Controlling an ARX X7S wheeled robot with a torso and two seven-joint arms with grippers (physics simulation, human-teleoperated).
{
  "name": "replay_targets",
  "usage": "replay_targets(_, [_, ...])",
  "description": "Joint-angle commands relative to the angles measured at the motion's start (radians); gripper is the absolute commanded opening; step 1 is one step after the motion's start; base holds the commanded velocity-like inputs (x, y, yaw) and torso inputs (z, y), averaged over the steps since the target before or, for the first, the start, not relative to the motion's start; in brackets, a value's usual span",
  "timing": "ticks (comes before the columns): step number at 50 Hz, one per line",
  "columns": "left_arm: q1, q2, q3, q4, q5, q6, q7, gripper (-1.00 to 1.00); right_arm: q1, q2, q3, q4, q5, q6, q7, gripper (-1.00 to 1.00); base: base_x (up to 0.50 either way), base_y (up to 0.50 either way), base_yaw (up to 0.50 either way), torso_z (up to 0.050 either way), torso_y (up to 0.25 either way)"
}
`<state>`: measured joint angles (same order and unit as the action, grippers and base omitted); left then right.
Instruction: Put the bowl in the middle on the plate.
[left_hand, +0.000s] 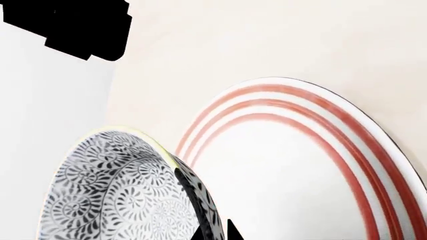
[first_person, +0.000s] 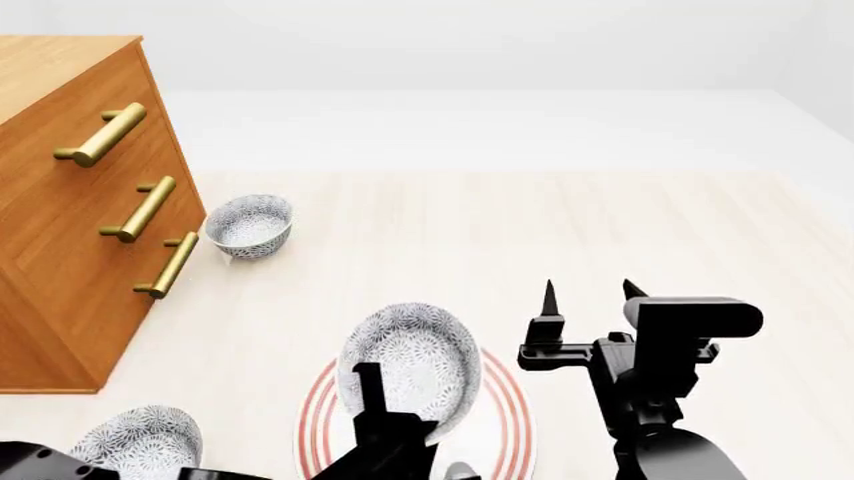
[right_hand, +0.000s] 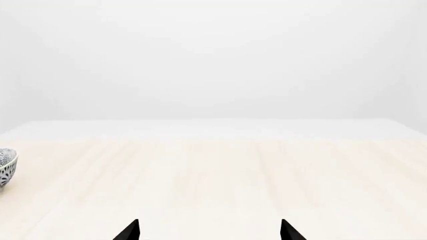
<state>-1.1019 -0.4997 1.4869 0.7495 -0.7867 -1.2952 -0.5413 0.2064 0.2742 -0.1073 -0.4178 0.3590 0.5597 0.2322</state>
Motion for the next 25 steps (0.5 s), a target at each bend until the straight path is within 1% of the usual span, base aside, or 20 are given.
replay_targets(1, [-0.004,0.001,0.031,-0.049,0.053,0.039,0.017,-1.00,-0.003,0.003,-0.003,0.001,0.003,-0.007,0.003,1.00,0.00,0.00,0.00,0.000,0.000])
replay_targets(25, [0.016,0.004,0.082,-0.100,0.082,0.093,0.045,-1.00,-0.004,0.009,-0.006,0.011,0.010,-0.018,0.008,1.00,0.00,0.00,0.00,0.000,0.000])
